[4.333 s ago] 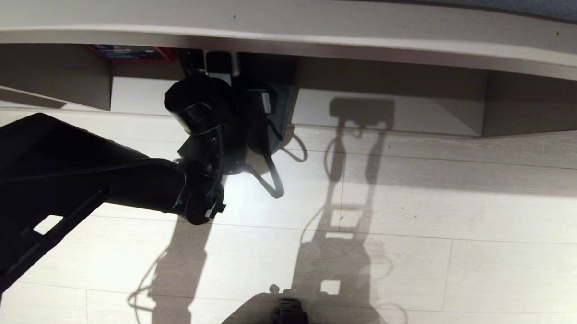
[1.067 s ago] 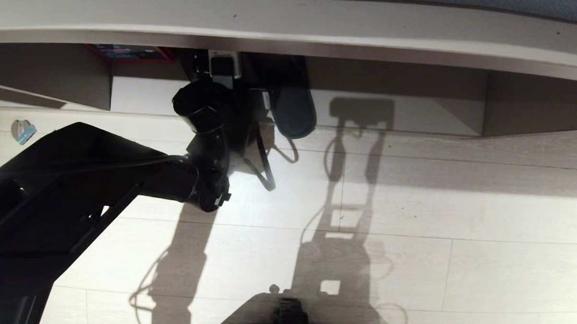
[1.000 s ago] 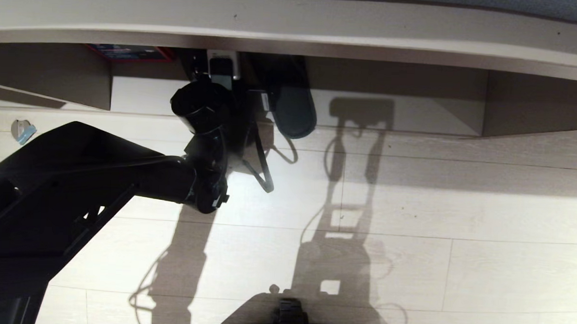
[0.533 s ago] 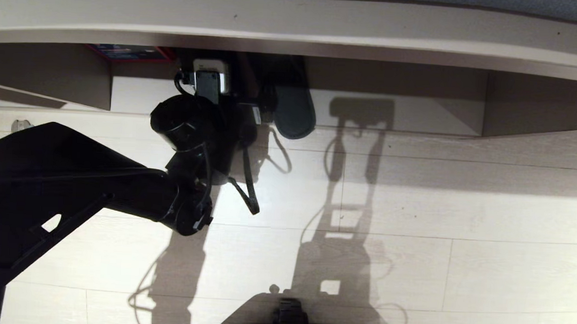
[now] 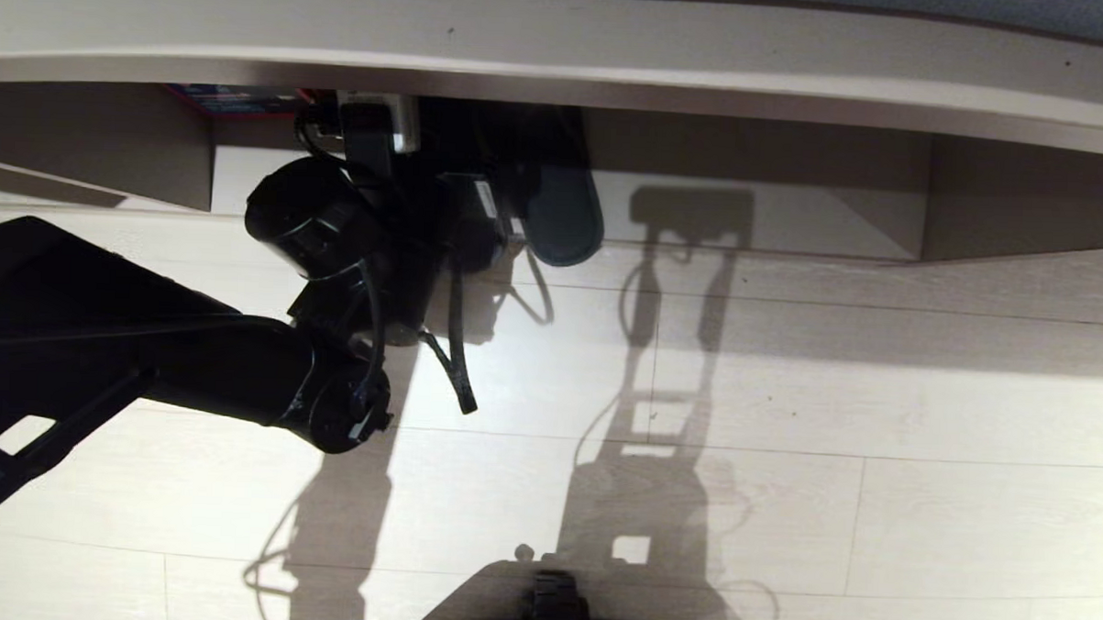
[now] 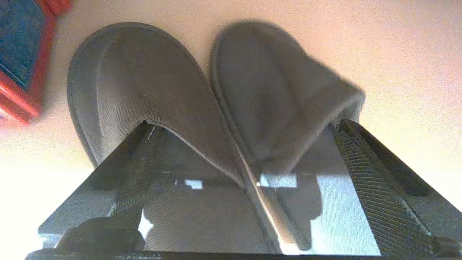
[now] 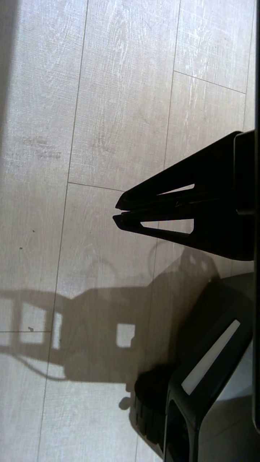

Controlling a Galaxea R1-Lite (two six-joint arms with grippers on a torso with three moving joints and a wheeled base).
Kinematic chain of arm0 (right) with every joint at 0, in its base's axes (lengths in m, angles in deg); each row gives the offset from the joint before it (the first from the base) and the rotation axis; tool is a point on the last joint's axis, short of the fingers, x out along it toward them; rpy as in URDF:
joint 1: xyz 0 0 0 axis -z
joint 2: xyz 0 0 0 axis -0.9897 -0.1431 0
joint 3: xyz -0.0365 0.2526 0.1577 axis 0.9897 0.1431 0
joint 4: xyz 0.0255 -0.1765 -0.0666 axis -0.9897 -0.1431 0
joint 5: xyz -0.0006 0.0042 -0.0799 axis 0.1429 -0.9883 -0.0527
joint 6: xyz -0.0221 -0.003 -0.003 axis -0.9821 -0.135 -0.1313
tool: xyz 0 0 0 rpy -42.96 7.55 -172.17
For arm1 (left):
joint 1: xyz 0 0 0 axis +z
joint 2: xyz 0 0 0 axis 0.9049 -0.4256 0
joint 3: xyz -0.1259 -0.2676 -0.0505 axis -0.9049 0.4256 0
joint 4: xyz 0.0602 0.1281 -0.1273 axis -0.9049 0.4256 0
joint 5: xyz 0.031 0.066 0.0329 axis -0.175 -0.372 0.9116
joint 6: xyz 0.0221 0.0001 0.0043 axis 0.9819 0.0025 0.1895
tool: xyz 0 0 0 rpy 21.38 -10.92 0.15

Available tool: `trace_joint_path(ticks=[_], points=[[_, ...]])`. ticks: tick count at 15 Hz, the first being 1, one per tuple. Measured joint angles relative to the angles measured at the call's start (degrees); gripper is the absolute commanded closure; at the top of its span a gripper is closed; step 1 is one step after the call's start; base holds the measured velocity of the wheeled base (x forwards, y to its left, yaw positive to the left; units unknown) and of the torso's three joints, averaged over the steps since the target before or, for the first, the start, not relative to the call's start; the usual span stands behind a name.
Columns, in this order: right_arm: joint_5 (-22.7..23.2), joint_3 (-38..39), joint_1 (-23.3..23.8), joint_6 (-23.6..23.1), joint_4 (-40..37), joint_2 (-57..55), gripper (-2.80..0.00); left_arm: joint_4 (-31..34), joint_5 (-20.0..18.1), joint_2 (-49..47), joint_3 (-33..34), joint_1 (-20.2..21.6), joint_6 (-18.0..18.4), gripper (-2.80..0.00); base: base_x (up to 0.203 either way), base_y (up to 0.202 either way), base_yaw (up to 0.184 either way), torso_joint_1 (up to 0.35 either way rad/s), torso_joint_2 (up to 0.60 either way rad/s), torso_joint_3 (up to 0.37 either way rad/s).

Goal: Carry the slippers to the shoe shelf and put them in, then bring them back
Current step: Pick up the slippers in the shoe cabinet

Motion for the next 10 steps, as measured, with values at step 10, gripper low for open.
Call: trace_joint_path(ticks=[10], points=[[0.0,0.0,0.0,0.0,0.0,0.0,0.00,-0.4,-5.5,1.0,2.8,-0.7,-0.9,-2.80,0.000,0.000,0.000,0.000,0.00,0.000]])
